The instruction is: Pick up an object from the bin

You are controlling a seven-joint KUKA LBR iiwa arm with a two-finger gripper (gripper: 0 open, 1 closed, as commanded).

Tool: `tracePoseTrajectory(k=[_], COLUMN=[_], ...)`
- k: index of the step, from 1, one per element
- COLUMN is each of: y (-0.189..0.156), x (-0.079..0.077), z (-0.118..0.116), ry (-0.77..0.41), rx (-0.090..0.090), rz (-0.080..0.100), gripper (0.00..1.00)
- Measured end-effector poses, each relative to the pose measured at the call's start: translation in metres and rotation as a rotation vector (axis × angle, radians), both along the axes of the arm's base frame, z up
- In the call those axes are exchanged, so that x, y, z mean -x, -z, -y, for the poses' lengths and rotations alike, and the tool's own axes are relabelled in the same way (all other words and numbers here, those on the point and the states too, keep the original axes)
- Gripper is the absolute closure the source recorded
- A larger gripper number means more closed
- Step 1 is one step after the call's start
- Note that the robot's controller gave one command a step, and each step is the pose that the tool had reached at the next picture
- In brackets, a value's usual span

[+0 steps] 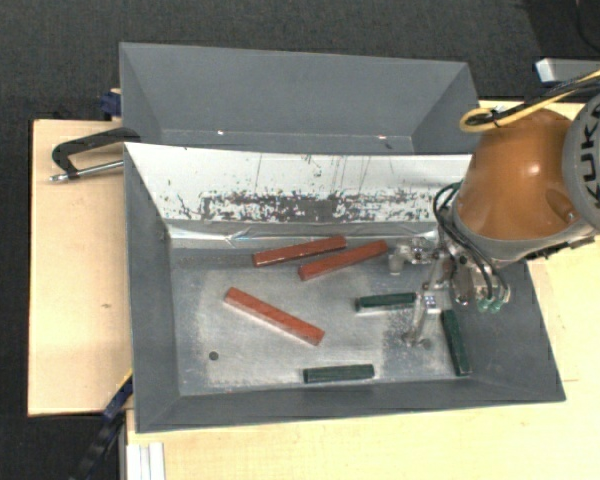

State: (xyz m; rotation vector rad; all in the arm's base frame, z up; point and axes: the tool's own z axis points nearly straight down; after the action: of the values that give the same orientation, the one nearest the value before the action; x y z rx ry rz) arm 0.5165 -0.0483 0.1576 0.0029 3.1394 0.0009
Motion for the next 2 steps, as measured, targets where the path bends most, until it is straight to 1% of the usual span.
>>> tracePoseTrajectory(k=[1,2], y=[0.020,0.041], x=[0.003,-0.013], z=[0.006,0.012], ry=[0.049,-0.266], rx=[-0.001,0.001], rz=[-0.006,0.003], gripper=[0.00,0.00])
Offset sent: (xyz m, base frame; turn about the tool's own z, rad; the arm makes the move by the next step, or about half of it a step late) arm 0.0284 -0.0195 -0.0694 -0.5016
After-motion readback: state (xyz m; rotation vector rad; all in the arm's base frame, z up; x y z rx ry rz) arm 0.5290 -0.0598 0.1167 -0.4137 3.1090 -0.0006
